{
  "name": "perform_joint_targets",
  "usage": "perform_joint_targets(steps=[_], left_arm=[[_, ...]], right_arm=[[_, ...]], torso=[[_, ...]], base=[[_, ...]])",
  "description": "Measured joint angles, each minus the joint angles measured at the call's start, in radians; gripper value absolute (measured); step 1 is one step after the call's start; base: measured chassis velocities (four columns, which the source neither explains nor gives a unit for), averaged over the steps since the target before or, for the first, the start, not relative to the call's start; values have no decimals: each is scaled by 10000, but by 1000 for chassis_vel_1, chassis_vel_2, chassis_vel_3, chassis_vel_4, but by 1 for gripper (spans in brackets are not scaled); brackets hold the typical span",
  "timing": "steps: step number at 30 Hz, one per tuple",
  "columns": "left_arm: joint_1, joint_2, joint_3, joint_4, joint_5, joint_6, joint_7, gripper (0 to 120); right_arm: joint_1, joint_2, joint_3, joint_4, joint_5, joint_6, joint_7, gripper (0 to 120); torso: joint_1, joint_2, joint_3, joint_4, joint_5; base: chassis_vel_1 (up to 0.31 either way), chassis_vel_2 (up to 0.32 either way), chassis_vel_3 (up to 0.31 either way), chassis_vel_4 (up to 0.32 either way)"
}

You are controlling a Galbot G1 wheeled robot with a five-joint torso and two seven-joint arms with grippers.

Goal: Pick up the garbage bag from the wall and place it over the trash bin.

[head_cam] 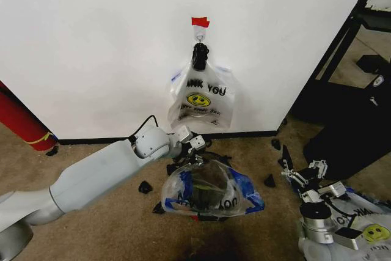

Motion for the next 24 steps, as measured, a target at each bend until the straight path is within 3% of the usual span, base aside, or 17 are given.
perform_joint_targets(steps=[3, 5, 7, 10, 11, 12, 14, 15, 16, 17, 19, 21, 24], left_arm=[[104, 129, -86, -146, -480, -2, -355, 12], [113, 144, -98, -160, -567, -2, -438, 11], [174, 234, -200, -280, -1236, -7, -1213, 4], [307, 326, -299, -403, -1921, -10, -2107, 4], [525, 397, -455, -570, -2963, -9, -3224, 4], [525, 397, -455, -570, -2963, -9, -3224, 4], [737, 418, -665, -760, -4286, -10, -4525, 4], [886, 399, -888, -904, -5500, -10, -5714, 4], [924, 389, -949, -938, -5814, -11, -6032, 4], [1152, 308, -1360, -1145, -7510, -13, -7740, 4], [1269, 258, -1558, -1223, -8091, -15, -8338, 4], [1756, 55, -2290, -1503, -9777, -20, -10434, 4], [2548, -233, -3373, -2121, -11608, -24, -12763, 4]], right_arm=[[75, 2, -33, -63, -40, 2, 0, 100], [86, 5, -40, -72, -46, 4, 0, 100], [140, 32, -85, -132, -102, 6, 2, 100], [188, 49, -115, -198, -143, 8, 4, 100], [250, 68, -136, -261, -166, 13, 5, 100], [250, 68, -136, -261, -166, 13, 5, 100], [302, 81, -158, -314, -174, 15, 5, 100], [339, 86, -173, -353, -180, 17, 6, 100], [348, 87, -177, -362, -182, 17, 6, 100], [393, 89, -203, -409, -201, 17, 7, 100], [415, 89, -213, -429, -210, 17, 8, 100], [501, 90, -242, -524, -226, 7, 8, 100], [642, 75, -252, -758, -274, 3, 5, 100]], torso=[[0, 0, 0, 0, 0], [0, 0, 0, 0, 0], [0, 0, 0, -2, -1], [0, 0, 0, -1, 0], [0, 0, 1, 1, 0], [0, 0, 1, 1, 0], [0, 0, 0, 2, -1], [1, 0, 1, 1, -1], [1, 0, 0, 0, -1], [1, 0, 0, -2, 0], [1, 0, 0, -2, 0], [1, 0, 1, -2, -1], [1, 0, 0, 1, 1]], base=[[0, 0, 0, 0], [0, 0, 0, 0], [0, 0, 0, 0], [0, 0, 0, 0], [0, 0, 0, 0], [0, 0, 0, 0], [0, 0, 0, 0], [0, 0, 0, 0], [0, 0, 0, 0], [0, 0, 0, 0], [0, 0, 0, 0], [0, 0, 0, 0], [0, 0, 0, 0]])
